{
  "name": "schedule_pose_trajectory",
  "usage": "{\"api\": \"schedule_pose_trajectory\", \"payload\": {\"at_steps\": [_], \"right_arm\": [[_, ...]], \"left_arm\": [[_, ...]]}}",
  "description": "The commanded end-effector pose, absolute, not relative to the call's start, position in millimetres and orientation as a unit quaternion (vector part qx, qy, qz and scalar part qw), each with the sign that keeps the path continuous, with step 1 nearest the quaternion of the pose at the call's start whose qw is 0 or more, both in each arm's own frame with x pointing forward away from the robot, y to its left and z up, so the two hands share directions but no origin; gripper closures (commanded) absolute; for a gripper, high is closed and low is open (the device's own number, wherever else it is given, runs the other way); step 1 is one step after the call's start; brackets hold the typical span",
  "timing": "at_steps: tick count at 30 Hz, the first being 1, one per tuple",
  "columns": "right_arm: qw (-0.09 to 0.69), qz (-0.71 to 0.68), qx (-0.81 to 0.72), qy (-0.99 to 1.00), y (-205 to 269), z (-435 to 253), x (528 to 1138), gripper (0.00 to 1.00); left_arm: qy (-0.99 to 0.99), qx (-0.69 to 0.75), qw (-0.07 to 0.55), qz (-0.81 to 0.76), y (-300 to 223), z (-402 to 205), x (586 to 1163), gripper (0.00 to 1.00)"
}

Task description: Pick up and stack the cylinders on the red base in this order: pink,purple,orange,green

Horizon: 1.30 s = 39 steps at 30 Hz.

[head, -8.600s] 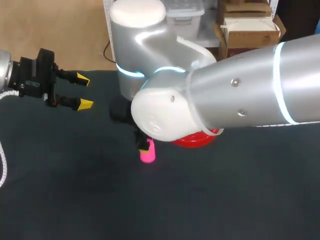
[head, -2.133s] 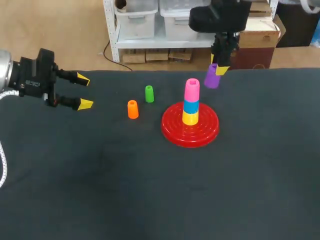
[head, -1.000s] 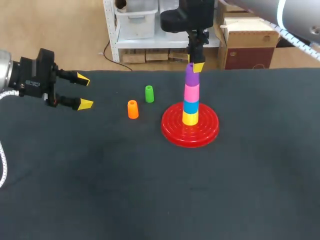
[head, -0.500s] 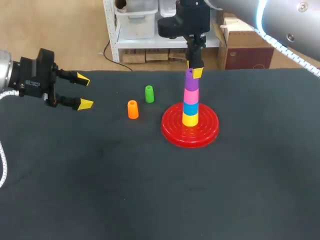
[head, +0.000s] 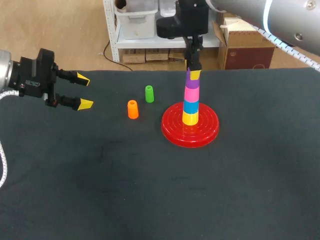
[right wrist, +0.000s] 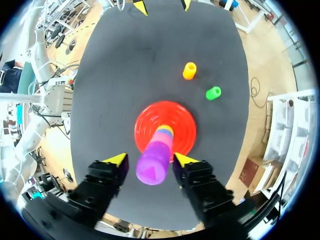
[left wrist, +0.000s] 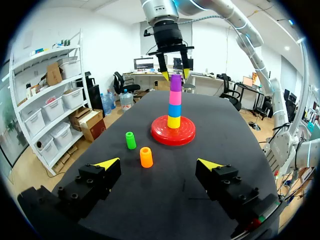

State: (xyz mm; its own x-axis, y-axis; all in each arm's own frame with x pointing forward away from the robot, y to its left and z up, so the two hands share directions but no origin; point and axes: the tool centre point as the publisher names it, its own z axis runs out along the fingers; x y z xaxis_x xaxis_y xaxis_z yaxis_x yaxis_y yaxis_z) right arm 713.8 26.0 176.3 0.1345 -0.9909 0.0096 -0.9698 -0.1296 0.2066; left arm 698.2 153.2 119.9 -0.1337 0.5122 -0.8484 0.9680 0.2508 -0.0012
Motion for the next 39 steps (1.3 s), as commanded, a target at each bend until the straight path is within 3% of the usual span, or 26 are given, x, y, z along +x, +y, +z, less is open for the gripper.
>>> {"api": "schedule_pose_trajectory", "payload": {"at_steps": [1,11,20,39], "right_arm": [[0.047,-0.031,0.766,-0.64,44,188,704,0.0],[0.055,-0.074,0.801,-0.591,136,135,725,0.0],[0.065,-0.115,0.802,-0.582,183,87,740,0.0],[0.101,-0.12,0.781,-0.605,204,35,761,0.0]], "left_arm": [[0.69,0.535,0.386,-0.297,154,119,697,0.0],[0.69,0.535,0.386,-0.297,154,119,697,0.0],[0.69,0.535,0.386,-0.297,154,119,697,0.0],[0.69,0.535,0.386,-0.297,154,119,697,0.0]]}}
